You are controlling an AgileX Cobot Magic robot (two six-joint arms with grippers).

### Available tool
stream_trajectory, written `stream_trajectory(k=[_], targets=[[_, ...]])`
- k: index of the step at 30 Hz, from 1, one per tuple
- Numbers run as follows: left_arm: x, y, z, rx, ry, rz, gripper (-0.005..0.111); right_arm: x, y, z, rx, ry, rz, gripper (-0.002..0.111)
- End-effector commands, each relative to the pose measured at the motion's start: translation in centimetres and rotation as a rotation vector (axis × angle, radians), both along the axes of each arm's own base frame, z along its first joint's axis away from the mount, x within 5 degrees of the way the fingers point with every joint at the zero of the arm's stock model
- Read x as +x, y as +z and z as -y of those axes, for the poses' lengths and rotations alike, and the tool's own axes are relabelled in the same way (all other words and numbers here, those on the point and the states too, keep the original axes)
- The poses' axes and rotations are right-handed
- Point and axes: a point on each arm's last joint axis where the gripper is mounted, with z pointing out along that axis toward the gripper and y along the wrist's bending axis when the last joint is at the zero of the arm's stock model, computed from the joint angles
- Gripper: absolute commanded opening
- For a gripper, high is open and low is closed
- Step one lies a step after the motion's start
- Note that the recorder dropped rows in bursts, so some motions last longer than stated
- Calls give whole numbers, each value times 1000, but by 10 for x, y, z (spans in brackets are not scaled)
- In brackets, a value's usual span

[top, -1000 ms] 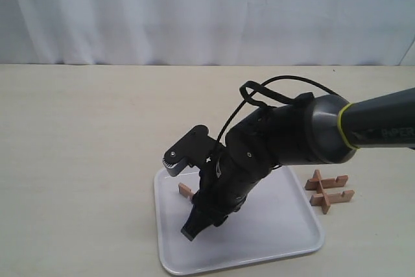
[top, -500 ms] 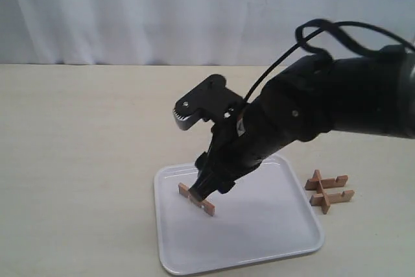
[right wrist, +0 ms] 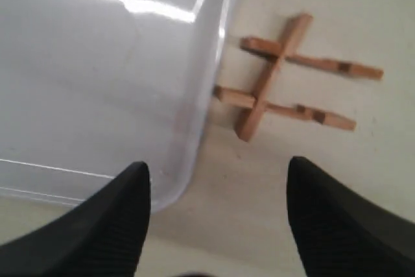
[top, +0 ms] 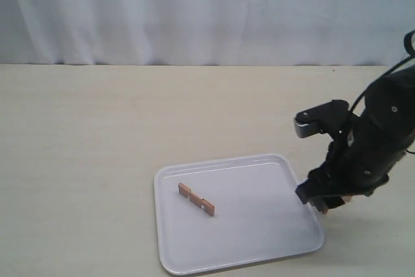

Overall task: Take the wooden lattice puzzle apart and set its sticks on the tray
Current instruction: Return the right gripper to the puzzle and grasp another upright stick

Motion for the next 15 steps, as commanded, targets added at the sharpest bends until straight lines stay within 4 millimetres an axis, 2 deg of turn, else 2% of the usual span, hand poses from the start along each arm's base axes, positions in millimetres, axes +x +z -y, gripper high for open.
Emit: stream_trajectory(k=[1, 9, 15], targets=[[0, 0, 0, 0, 1, 3, 0, -10, -10, 22, -3, -90, -33, 58], [0, 0, 0, 0, 1, 3, 0, -7, -22, 23, 47, -183, 61, 58], [0, 0, 0, 0, 1, 3, 0, -2, -37, 22, 58, -216, 45, 58]])
